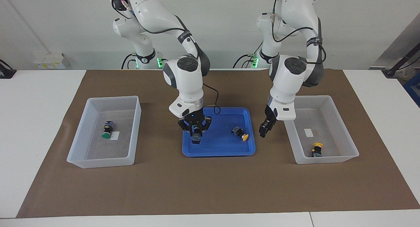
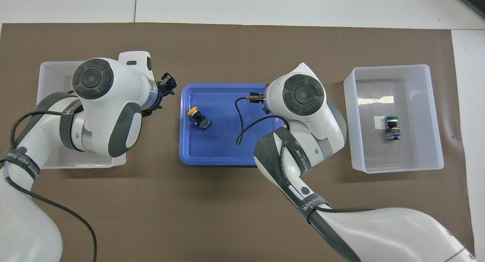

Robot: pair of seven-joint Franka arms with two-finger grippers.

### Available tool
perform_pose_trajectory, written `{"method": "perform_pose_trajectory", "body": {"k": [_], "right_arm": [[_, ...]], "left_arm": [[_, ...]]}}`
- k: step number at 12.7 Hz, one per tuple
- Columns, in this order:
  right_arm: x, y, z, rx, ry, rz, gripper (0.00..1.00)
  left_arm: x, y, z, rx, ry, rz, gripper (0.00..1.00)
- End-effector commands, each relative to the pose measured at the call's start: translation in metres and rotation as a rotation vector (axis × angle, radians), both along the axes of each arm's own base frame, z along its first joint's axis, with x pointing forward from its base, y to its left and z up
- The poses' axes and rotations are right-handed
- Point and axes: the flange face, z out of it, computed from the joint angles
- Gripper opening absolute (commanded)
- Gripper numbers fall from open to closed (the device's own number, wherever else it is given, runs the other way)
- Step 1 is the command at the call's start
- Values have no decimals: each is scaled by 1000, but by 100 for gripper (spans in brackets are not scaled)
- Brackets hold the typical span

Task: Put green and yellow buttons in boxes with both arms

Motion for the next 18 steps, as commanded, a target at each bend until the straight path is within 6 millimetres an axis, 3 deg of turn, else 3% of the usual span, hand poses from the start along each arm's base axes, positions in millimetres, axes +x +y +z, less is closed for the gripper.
{"method": "perform_pose_trajectory", "body": {"k": [1,3,4,7,9,13,18], "right_arm": [[-7,-65,29,-35,7,-26,0],[-13,-110,34,-70,45,-4,0],[-15,-132,38,-80,52,5,0],[-27,-216,27,-112,88,68,0],[-30,-251,12,-116,103,101,0],[-46,-300,-35,-123,96,140,0],[-56,-314,-85,-116,92,147,0]], "left_arm": [[-8,-28,-21,12,12,25,57],[-19,-63,-55,50,32,55,57],[-21,-68,-62,48,36,81,57],[-31,-83,-66,46,46,102,57],[-37,-91,-74,48,60,131,57],[-53,-105,-92,64,86,122,59],[-60,-107,-99,71,96,115,56]]}}
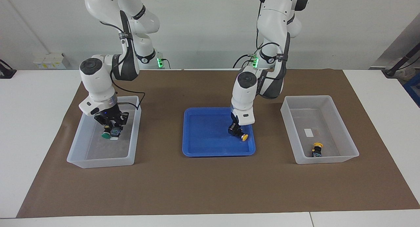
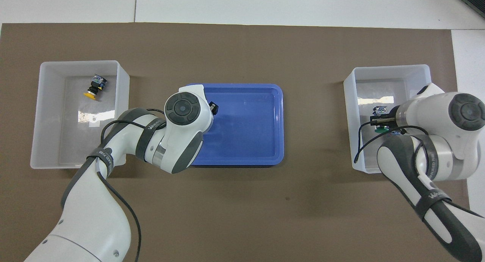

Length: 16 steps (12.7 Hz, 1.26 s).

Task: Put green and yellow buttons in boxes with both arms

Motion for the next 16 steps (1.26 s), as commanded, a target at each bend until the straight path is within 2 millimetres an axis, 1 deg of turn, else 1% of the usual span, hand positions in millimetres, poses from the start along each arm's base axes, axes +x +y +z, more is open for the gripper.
{"method": "perform_pose_trajectory", "body": {"k": [1,2,3,4,5,6,7,8,9,10,11,12,13,14,15,16], "right_arm": [[-7,-1,-21,5,-12,33,0],[-5,2,-24,4,-14,56,0],[-5,1,-27,2,-20,71,21],[-5,2,-27,2,-20,74,68],[-4,2,-26,3,-22,70,91],[-2,2,-25,3,-25,66,96],[1,1,-17,3,-36,60,100],[9,4,1,7,-59,41,100],[16,9,23,9,-44,19,100],[27,16,51,8,-18,-17,100],[34,23,76,8,-1,-46,100],[38,36,98,8,4,-62,100],[38,46,119,10,2,-86,100],[37,55,137,13,0,-109,100],[35,57,154,12,3,-126,100],[32,57,176,27,6,-138,100]], "left_arm": [[-7,-1,-3,12,-14,4,43],[-6,-1,-1,11,-16,2,31],[-5,-2,-1,10,-18,2,16],[-5,-2,0,12,-15,2,4],[-4,-1,1,13,-14,2,0],[-2,-2,5,15,-17,-1,0],[3,0,12,20,-15,3,0],[9,0,22,32,-1,5,0],[19,0,31,52,0,0,0],[33,7,41,63,-2,11,0],[42,11,53,62,-7,8,0],[49,17,61,61,-11,-3,0],[55,27,72,57,-19,-15,0],[62,43,88,53,-20,-22,0],[69,63,114,46,-20,-34,0],[75,84,131,41,4,-56,0]]}}
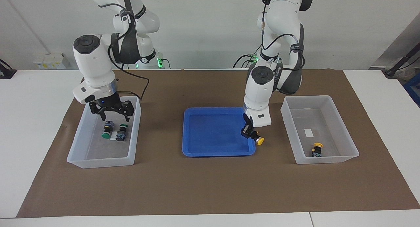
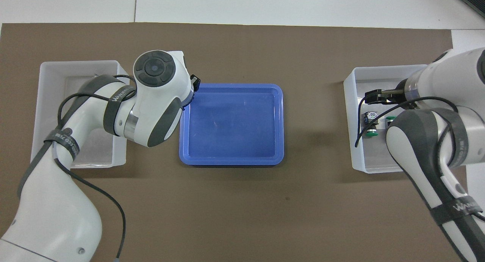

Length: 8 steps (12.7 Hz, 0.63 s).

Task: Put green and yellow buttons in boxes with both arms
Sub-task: 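Lower the left button into the left box while the right gripper releases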

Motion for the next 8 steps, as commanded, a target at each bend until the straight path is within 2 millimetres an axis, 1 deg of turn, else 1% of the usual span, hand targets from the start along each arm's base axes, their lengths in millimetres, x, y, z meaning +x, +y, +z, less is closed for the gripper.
{"method": "perform_pose_trajectory", "body": {"k": [1,2,4,6,7,8], "right_arm": [[-7,-9,44,56,11,-63,100],[-15,-16,59,83,8,-80,100],[-28,-29,82,88,17,-99,100],[-32,-34,112,86,42,-110,100],[-34,-34,121,85,58,-112,100],[-38,-33,123,85,71,-111,100]], "left_arm": [[14,51,57,-22,54,-58,0],[18,64,73,-36,76,-99,0],[22,99,84,-34,121,-174,0],[17,125,102,-41,130,-330,0],[15,134,104,-39,152,-415,0],[16,151,107,-42,162,-465,0]]}}
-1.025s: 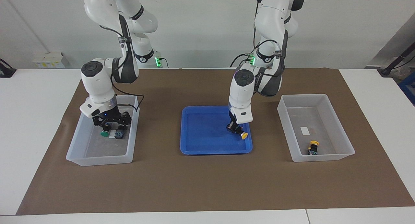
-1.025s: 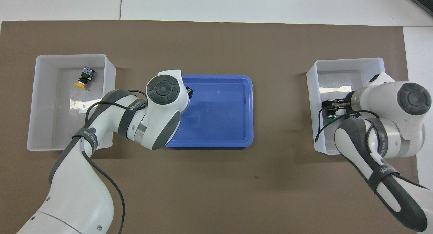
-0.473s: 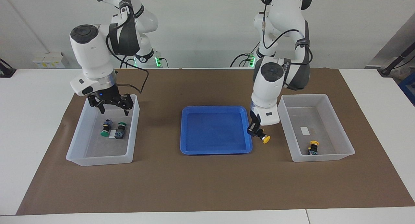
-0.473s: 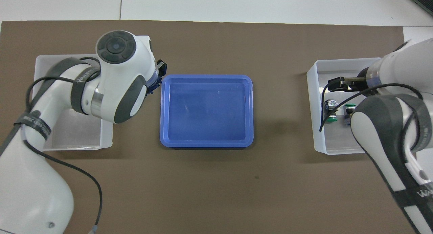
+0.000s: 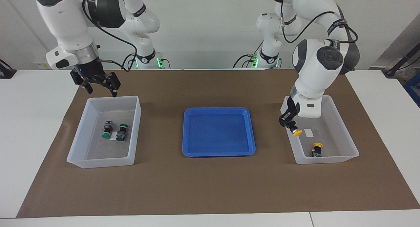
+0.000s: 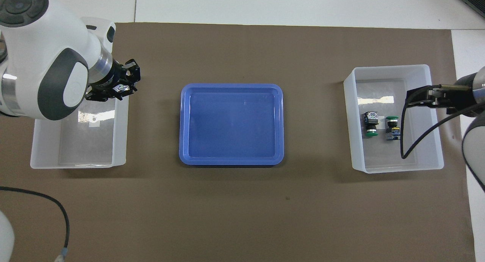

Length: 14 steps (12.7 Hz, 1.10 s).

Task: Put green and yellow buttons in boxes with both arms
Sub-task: 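Lower the left button into the left box while the right gripper releases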

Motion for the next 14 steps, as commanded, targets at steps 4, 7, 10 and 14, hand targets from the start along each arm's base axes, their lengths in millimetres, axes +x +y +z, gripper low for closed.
{"method": "perform_pose_trajectory", "body": {"k": [4,7,10,14], "right_arm": [[-5,1,7,23,51,55,100],[-10,3,5,22,58,60,100],[-13,1,1,23,69,57,100],[-15,2,0,23,72,58,100]], "left_arm": [[-3,52,8,-34,43,-223,0],[-2,79,3,-43,43,-320,0],[-9,100,-6,-48,51,-392,0],[-23,125,-31,-49,14,-466,2]]}}
